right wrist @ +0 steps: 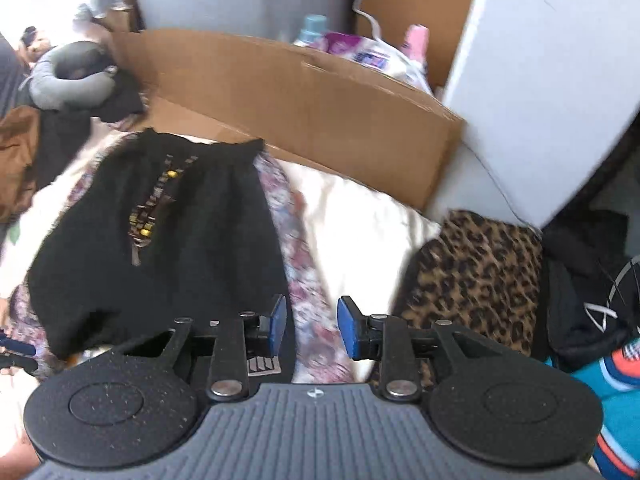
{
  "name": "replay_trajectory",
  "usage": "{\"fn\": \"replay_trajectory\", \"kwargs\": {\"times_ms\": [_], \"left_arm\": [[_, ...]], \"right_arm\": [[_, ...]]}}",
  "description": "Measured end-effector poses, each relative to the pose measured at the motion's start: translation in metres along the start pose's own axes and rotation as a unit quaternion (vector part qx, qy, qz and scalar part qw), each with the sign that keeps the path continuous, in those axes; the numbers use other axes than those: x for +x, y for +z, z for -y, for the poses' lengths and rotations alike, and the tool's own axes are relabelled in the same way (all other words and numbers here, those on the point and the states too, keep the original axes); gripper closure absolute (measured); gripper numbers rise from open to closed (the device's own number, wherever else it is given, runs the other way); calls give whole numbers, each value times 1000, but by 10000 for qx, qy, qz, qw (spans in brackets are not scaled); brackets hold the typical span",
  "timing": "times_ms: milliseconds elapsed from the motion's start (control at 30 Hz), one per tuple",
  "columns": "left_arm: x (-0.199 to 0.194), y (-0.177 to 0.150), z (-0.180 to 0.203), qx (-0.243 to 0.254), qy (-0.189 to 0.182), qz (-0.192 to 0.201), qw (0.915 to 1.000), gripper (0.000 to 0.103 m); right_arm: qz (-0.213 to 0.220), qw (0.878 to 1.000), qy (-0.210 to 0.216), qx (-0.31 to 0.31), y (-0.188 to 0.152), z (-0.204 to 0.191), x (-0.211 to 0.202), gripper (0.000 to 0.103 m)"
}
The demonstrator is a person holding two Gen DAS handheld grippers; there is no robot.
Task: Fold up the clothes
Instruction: 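Lay the black shorts flat on the duvet and open both grippers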
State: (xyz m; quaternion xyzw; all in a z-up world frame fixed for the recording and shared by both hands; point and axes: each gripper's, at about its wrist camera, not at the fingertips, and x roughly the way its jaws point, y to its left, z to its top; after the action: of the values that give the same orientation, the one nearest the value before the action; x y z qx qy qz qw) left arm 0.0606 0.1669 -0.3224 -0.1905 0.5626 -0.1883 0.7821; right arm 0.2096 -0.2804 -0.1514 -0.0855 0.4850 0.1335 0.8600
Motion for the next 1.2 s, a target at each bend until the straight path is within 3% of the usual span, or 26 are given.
{"fn": "replay_trajectory", "kwargs": {"times_ms": [367, 500, 800, 1200], "left_arm": [[-44, 0, -68, -755, 542, 516, 9943, 58], [-59, 0, -93, -1022, 731, 690, 9897, 60], [-78, -9, -140, -1251, 945, 686, 9852, 60], [-68, -3, -187, -1926, 932, 1158, 9699, 63]], "right_arm": [[-189, 9977, 615, -231, 11, -92, 7, 67], [-92, 9970, 757, -146, -3, -121, 18, 67], [61, 9961, 777, 416, -36, -155, 42, 67], [-284, 9875, 1233, 945, -97, -222, 84, 67]]}}
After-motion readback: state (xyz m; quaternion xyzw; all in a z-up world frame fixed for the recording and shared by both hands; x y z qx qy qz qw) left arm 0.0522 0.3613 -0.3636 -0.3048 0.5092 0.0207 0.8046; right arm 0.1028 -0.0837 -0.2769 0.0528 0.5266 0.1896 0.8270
